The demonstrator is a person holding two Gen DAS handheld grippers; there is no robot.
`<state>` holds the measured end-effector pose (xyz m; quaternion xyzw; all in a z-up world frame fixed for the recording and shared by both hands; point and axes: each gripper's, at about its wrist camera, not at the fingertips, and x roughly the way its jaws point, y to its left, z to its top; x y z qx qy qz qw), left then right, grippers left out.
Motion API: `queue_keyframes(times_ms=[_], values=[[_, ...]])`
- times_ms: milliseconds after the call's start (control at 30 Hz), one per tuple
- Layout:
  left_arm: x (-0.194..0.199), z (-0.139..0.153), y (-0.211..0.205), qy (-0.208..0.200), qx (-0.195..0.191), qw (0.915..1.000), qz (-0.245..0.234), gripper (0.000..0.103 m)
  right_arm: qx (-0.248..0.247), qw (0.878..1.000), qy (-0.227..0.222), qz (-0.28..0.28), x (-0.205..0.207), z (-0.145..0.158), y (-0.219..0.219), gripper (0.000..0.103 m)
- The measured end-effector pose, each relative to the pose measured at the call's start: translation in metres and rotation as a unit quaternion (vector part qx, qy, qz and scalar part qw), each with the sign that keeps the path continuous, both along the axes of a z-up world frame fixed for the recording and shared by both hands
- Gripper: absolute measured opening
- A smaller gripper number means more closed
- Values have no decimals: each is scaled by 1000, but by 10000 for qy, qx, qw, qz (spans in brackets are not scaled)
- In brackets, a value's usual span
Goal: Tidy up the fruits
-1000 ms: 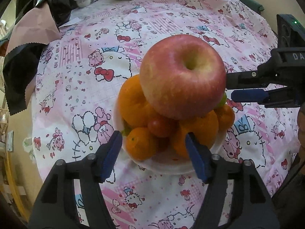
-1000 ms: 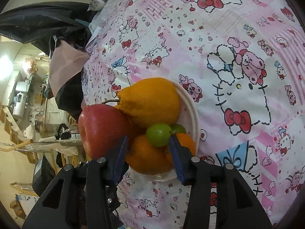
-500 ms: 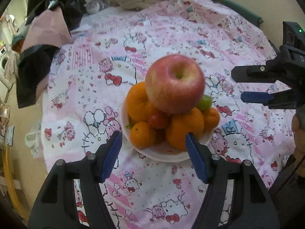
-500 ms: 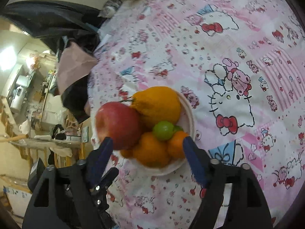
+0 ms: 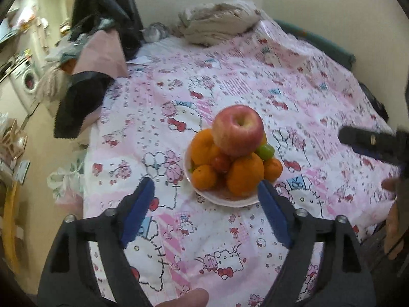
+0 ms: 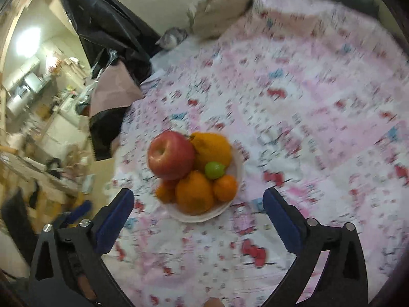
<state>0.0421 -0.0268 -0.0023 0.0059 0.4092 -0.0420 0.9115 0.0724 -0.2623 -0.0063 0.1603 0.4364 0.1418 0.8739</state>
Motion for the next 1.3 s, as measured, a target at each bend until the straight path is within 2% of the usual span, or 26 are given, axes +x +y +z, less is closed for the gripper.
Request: queue_keyframes(times_ms=[100,233,467,700,933,1067,1300], values=[[-12,8,5,-219,-19,9997,135,91,-97,9998,-138,-88,-14,4,0,103],[-26,16,5,-543,275,9980,192,102,-219,9995,-204,-131,-31,3,3,103],[-40,17,17,-526,108,9971,536,103,-458,9975,-481,-252,-56,3,9,103],[-62,24,11,-801,160,9950,572,103,-821,9934,-765,-243,-63,6,19,103],[-54,17,15,-751,180,9944,718,103,-1078,9909,-786,-170,-58,-1,33,103],[-51,14,19,-659,36,9949,763,103,-1239,9876,-950,-175,-60,0,37,103],[-52,15,18,-654,-62,9952,730,103,-1338,9860,-983,-140,-60,0,40,103]])
